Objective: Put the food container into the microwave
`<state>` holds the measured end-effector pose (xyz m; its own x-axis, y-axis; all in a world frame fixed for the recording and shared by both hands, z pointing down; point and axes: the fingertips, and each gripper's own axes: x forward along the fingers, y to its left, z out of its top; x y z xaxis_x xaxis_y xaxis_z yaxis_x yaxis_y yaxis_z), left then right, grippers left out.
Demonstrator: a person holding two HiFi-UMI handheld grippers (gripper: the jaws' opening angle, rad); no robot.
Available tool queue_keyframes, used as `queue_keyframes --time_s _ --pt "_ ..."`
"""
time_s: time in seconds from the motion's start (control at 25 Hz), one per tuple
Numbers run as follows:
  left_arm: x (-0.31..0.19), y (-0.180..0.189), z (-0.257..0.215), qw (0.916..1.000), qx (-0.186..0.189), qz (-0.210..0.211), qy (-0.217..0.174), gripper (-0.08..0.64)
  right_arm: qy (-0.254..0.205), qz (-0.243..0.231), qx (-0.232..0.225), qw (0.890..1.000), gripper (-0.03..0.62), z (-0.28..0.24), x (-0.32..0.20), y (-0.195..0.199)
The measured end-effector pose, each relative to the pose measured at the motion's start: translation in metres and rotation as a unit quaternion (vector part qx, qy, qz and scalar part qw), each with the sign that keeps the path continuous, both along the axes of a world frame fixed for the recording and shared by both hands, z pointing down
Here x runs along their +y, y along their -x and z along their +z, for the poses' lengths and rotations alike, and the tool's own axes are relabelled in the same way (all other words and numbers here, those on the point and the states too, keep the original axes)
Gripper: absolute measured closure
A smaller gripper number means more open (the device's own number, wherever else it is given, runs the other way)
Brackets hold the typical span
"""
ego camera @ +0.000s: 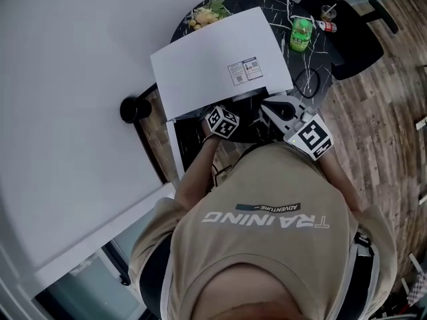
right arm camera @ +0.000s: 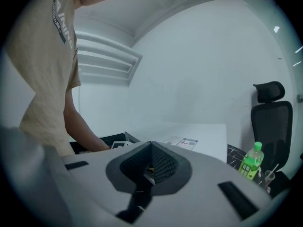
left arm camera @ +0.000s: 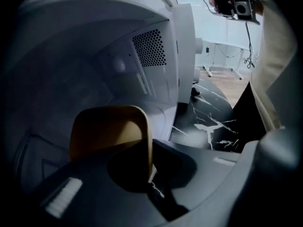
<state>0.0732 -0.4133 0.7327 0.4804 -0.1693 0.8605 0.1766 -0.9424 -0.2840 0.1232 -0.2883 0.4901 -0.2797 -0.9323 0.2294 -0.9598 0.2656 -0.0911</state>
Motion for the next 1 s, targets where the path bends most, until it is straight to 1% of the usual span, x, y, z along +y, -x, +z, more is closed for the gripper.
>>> queue_keyframes --time_s 0.12,0.2,0.32,0.44,0.6,0.76,0.84,0.88,1.0 --pt "-0.001 0.000 0.003 0.9998 -0.016 0.014 0.002 0.540 0.003 -0.003 0.000 1.000 0.583 0.000 0.004 0.006" --pt "-0.002 -0.001 0.004 0.9997 -0.020 0.017 0.003 0.539 0.003 -0.001 -0.001 1.000 0.583 0.001 0.006 0.006" --pt "-0.003 -0.004 0.004 0.9996 -0.020 0.018 0.004 0.540 0.004 0.014 -0.010 1.000 0.583 0.004 0.006 -0.001" --pt "-0.003 -0.007 0.002 0.9996 -0.012 0.025 -0.009 0.538 0.002 0.023 -0.014 1.000 0.583 0.005 0.007 -0.006" --pt "-0.003 -0.006 -0.005 0.9992 0.016 0.023 -0.030 0.534 -0.001 0.029 -0.028 0.999 0.583 0.006 0.007 -0.007" --pt "-0.001 -0.003 -0.017 0.9967 0.044 0.023 -0.065 0.495 -0.006 0.028 -0.031 0.999 0.583 0.005 0.006 -0.006" --pt "0.000 0.002 -0.024 0.9954 0.062 0.009 -0.073 0.492 -0.007 0.024 -0.032 0.999 0.583 0.005 0.006 -0.005" --pt "0.000 0.005 -0.029 0.9941 0.077 -0.002 -0.077 0.491 -0.008 0.021 -0.034 0.999 0.583 0.004 0.006 -0.004" --pt "0.000 0.021 -0.044 0.9886 0.117 -0.052 -0.079 0.492 -0.015 0.011 -0.034 0.999 0.583 0.000 0.004 -0.001"
